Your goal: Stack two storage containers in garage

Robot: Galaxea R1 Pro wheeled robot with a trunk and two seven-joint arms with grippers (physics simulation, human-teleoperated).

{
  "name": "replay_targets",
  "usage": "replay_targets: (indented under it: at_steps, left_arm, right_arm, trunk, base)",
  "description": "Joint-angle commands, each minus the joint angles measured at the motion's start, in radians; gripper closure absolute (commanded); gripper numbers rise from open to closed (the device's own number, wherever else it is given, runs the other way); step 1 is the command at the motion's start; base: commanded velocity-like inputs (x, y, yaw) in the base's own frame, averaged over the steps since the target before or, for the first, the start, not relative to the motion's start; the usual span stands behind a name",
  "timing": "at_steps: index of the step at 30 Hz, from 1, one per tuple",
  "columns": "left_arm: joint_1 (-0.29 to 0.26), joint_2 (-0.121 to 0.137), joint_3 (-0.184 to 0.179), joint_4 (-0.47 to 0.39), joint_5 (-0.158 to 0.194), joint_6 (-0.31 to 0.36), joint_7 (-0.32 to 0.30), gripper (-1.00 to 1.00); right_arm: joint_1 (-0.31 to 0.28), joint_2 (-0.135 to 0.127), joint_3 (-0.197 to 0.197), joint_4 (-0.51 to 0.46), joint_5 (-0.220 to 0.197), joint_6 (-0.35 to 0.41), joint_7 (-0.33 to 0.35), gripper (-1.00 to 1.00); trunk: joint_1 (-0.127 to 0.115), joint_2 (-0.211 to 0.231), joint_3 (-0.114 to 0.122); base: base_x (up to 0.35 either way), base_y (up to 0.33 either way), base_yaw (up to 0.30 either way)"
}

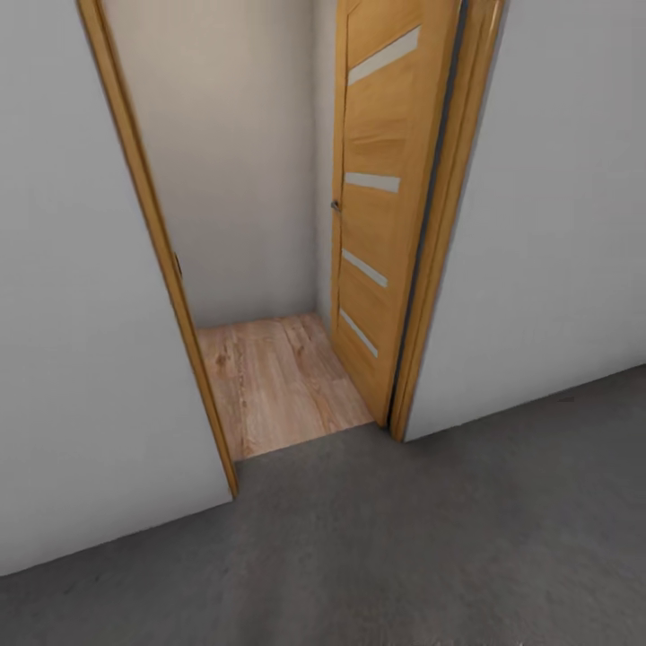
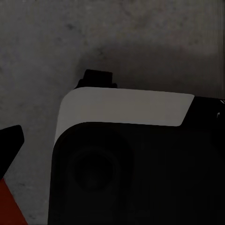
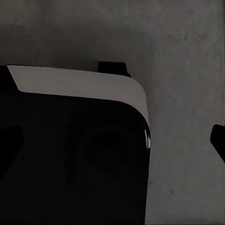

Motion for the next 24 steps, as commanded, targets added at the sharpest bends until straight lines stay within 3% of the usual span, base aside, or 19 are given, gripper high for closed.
replay_targets:
  at_steps: [1,24]
  left_arm:
    - [0.0,0.0,-0.001,0.0,0.008,-0.003,0.002,-1.0]
    - [0.0,0.0,-0.001,0.0,0.008,-0.003,0.002,-1.0]
  right_arm:
    - [-0.001,0.001,0.009,0.003,-0.008,-0.005,-0.001,-1.0]
    - [-0.001,-0.001,0.011,0.003,-0.008,-0.005,-0.004,-1.0]
  trunk:
    - [0.0,0.0,-0.001]
    - [0.0,0.0,-0.001]
  base:
    - [0.0,0.0,-0.263]
    - [0.0,0.0,-0.021]
